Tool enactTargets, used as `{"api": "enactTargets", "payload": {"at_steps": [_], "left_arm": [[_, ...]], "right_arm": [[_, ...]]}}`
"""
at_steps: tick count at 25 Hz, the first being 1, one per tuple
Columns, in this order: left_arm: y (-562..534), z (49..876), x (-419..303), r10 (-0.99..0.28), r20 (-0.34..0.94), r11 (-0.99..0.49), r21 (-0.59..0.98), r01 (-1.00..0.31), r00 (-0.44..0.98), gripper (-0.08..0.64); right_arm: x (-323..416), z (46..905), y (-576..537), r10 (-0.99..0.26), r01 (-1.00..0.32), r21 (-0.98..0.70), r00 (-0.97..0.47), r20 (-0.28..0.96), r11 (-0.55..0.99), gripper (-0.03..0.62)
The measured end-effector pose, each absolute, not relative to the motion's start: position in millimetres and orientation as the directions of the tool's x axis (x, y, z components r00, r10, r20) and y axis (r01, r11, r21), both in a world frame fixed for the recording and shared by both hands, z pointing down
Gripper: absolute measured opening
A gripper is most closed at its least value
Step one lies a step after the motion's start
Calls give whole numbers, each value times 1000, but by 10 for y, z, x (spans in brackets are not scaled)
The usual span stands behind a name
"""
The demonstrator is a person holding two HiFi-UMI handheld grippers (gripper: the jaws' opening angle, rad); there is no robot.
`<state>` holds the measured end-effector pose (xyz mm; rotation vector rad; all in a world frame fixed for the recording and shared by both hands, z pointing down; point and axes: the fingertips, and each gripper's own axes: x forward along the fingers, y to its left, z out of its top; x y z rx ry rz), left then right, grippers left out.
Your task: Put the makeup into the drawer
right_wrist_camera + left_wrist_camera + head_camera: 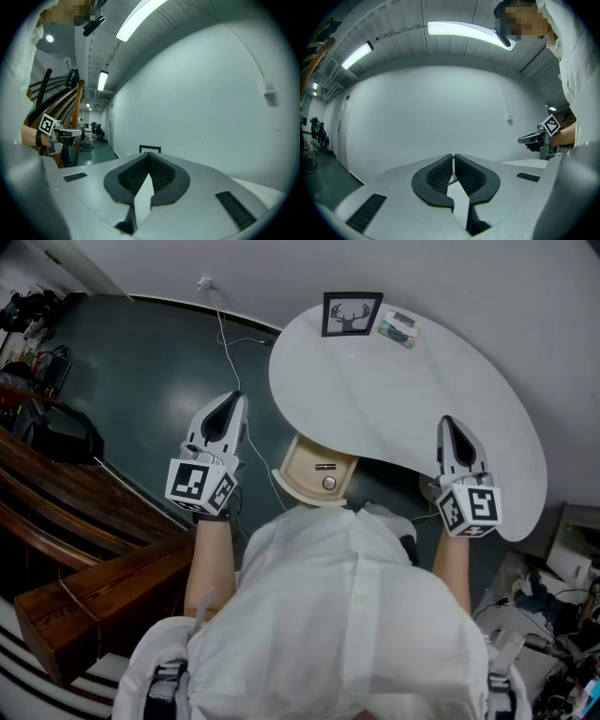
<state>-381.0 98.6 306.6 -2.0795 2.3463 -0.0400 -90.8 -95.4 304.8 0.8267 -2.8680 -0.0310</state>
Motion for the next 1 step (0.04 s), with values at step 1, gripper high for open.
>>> {"api": "enactTargets", "payload": {"at_steps": [1], "left_arm": [[986,3071,-3806,-993,14,118,-25,-993,-118,28]], "right_arm": [[-909,3050,-949,-530,-527,62,-836,145,848,8]]}}
